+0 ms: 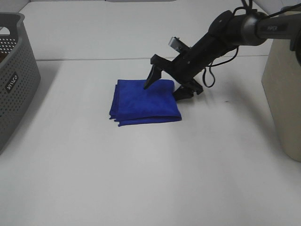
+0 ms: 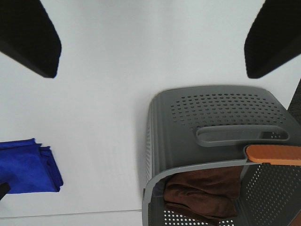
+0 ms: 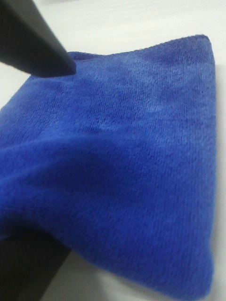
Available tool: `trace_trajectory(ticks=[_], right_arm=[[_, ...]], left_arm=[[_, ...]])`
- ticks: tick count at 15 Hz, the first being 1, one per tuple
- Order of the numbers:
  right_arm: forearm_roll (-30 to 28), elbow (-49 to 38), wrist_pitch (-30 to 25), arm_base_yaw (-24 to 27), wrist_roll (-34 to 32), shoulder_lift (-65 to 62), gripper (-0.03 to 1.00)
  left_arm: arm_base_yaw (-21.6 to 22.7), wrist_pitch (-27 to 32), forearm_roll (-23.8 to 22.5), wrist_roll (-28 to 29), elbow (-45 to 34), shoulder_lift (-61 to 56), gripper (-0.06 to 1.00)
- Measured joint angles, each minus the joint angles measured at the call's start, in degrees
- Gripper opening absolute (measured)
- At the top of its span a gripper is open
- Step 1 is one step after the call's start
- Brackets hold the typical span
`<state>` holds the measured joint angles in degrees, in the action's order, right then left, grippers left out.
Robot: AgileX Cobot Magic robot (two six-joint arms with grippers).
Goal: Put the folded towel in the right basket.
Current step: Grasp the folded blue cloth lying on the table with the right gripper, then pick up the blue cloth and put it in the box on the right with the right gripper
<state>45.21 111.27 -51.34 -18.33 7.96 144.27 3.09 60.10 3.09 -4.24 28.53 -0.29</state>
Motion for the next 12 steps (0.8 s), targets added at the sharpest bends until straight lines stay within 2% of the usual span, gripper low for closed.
trace_trajectory(ticks=[1,3,4,7,12], right_arm=[[0.80,0.00,2.23,-2.06,0.00,0.57,0.64],[0.97,0.00,6.13,-5.50,0.00,1.78,0.18],[0.92,0.00,7.39,-6.59,0.00,1.83,0.09],[0.34,3.04,6.30,-7.45,0.00,2.58,0.09],[-1.03,20.91,-8.08,-4.76,-1.89,-0.34,0.09]], left_arm=[[0.00,0.00,0.00,0.00,0.00,0.00,0.99],[0.00,0.00,0.00,0.00,0.00,0.00,0.99],[0.00,0.00,0.00,0.00,0.00,0.00,0.99],[0.00,0.00,0.00,0.00,0.00,0.00,0.99],[0.00,0.00,0.00,0.00,0.00,0.00,0.99]])
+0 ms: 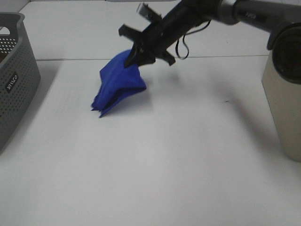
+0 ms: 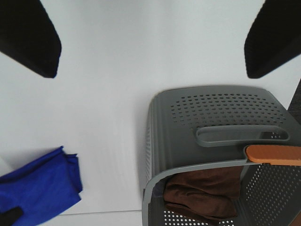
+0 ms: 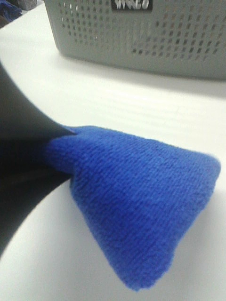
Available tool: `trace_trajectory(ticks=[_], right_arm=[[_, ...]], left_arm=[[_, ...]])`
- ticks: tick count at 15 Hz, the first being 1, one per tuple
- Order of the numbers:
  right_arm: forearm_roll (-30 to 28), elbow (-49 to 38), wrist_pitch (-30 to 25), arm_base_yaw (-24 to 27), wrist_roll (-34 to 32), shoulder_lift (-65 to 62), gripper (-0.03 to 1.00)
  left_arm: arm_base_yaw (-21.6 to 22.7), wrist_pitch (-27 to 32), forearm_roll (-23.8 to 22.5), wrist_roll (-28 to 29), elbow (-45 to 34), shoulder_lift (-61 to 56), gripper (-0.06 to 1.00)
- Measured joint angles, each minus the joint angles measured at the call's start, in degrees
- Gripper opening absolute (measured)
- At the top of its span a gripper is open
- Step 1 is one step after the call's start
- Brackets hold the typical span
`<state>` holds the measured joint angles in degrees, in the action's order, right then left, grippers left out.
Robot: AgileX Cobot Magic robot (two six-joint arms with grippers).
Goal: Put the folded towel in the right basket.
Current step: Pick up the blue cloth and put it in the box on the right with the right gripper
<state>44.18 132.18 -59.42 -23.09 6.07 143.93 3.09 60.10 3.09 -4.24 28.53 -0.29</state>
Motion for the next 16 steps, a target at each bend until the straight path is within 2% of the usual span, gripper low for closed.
trace_trajectory(ticks=[2,5,7,8,11,13,16], right_arm=[[-1.32,8.88,-7.33,3.32,-2.52,-2.92,0.09],[-5.73,14.61,-9.45,7.68,-5.33,-8.02,0.09],[-12.61,14.61,-9.91,11.57,-6.07,-13.75,0.09],[-22.23,11.86,-9.85,14.67,-7.39,-20.80,0.09],[-33.29,-1.83,-10.14,20.17,-8.19,-32.26,0.09],[-38.50,-11.00,-10.49,24.98,-8.25,-35.41,0.09],[-40.85,-18.33,-10.54,32.09,-8.25,-35.58,0.09]], left_arm=[[0.00,0.00,-0.06,0.00,0.00,0.00,0.99],[0.00,0.00,-0.06,0.00,0.00,0.00,0.99],[0.00,0.00,-0.06,0.00,0.00,0.00,0.99],[0.00,0.00,-0.06,0.00,0.00,0.00,0.99],[0.00,0.00,-0.06,0.00,0.00,0.00,0.99],[0.00,0.00,-0.06,0.00,0.00,0.00,0.99],[0.00,0.00,-0.06,0.00,0.00,0.00,0.99]])
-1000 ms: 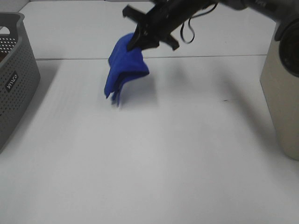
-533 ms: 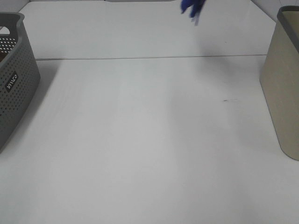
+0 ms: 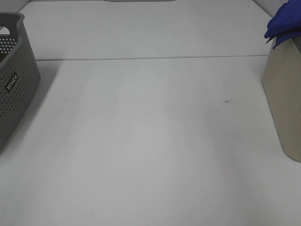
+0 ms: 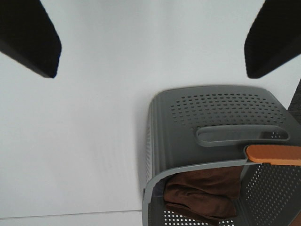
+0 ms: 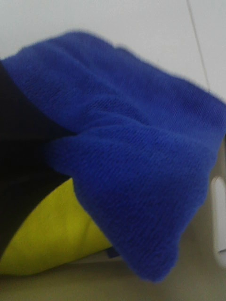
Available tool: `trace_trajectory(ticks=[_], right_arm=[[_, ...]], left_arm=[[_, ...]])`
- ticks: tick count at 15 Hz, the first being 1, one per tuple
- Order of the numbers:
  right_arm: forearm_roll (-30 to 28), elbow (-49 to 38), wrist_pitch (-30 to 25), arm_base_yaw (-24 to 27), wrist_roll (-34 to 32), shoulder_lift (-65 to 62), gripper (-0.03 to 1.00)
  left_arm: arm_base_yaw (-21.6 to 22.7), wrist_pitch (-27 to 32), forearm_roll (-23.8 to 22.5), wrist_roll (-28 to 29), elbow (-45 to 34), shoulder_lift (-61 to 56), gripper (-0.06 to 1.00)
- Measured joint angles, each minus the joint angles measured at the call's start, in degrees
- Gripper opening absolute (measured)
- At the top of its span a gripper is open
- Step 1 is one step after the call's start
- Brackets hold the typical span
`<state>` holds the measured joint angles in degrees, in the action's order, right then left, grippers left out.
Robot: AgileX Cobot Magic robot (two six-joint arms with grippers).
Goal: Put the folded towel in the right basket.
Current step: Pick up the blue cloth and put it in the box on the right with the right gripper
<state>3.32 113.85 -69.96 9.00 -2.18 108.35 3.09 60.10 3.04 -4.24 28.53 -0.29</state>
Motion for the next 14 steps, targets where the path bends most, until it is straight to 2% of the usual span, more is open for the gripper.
trace_trajectory(ticks=[3,5,6,7,9,10,11,14], right_arm=[[-0.80,-5.73,0.06,4.76,0.00,1.83,0.09],[-1.55,-7.05,0.00,4.81,-0.23,3.15,0.09],[-1.55,-7.22,-0.06,4.81,-0.63,3.44,0.13],[-1.89,-7.22,0.00,4.81,-1.20,3.55,0.25],[-2.35,-7.22,0.29,4.81,-1.49,3.55,0.71],[-2.35,-7.22,0.57,4.81,-1.49,3.55,0.87],[-2.29,-7.22,0.63,4.81,-1.38,3.55,0.93],[-2.18,-7.22,0.40,4.81,-0.17,3.55,0.97]], left_arm=[[0.00,0.00,0.00,0.00,0.00,0.00,0.99],[0.00,0.00,0.00,0.00,0.00,0.00,0.99],[0.00,0.00,0.00,0.00,0.00,0.00,0.99],[0.00,0.00,0.00,0.00,0.00,0.00,0.99],[0.00,0.00,0.00,0.00,0.00,0.00,0.99],[0.00,0.00,0.00,0.00,0.00,0.00,0.99],[0.00,0.00,0.00,0.00,0.00,0.00,0.99],[0.00,0.00,0.00,0.00,0.00,0.00,0.99]])
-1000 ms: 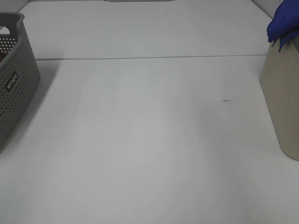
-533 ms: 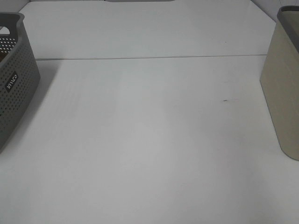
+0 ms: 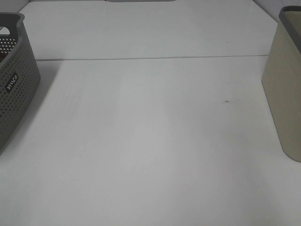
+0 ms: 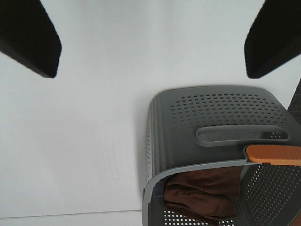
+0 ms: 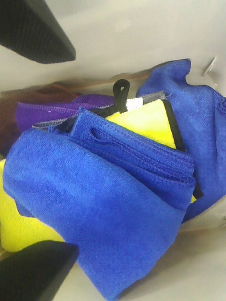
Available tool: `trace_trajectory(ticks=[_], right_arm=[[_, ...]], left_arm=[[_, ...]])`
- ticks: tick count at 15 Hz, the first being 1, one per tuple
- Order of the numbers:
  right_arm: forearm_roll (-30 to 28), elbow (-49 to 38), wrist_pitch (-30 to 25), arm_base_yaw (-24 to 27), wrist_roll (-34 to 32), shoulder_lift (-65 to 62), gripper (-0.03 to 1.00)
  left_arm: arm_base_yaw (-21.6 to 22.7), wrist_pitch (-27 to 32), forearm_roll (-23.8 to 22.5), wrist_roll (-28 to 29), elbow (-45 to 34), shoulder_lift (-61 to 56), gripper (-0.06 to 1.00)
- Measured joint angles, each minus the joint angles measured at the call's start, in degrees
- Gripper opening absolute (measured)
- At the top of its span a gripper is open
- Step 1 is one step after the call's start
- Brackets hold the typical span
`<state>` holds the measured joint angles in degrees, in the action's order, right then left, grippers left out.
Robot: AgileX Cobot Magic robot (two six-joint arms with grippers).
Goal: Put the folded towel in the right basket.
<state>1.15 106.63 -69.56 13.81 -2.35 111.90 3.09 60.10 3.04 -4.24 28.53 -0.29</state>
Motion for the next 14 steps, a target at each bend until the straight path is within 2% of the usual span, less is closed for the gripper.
trace_trajectory(ticks=[3,6,8,11,12,13,14], right_arm=[[1.32,0.00,-0.06,-0.06,0.06,-3.61,0.97],[3.67,-4.64,0.00,-0.06,0.11,-15.87,0.97],[5.39,-15.87,0.00,-2.01,1.26,-27.22,0.97],[4.41,-34.15,5.50,-6.70,2.75,-46.70,0.97],[4.58,-39.82,6.65,-7.68,3.15,-53.97,0.97],[5.84,-49.05,6.99,-7.96,3.15,-66.92,0.96],[5.79,-53.11,6.99,-8.02,3.50,-73.63,0.96]], left_arm=[[0.00,0.00,0.00,0.00,0.00,0.00,0.99],[0.00,0.00,0.00,0.00,0.00,0.00,0.99],[0.00,0.00,0.00,0.00,0.00,0.00,0.99],[0.00,0.00,0.00,0.00,0.00,0.00,0.99],[0.00,0.00,0.00,0.00,0.00,0.00,0.99],[0.00,0.00,0.00,0.00,0.00,0.00,0.99],[0.00,0.00,0.00,0.00,0.00,0.00,0.99]])
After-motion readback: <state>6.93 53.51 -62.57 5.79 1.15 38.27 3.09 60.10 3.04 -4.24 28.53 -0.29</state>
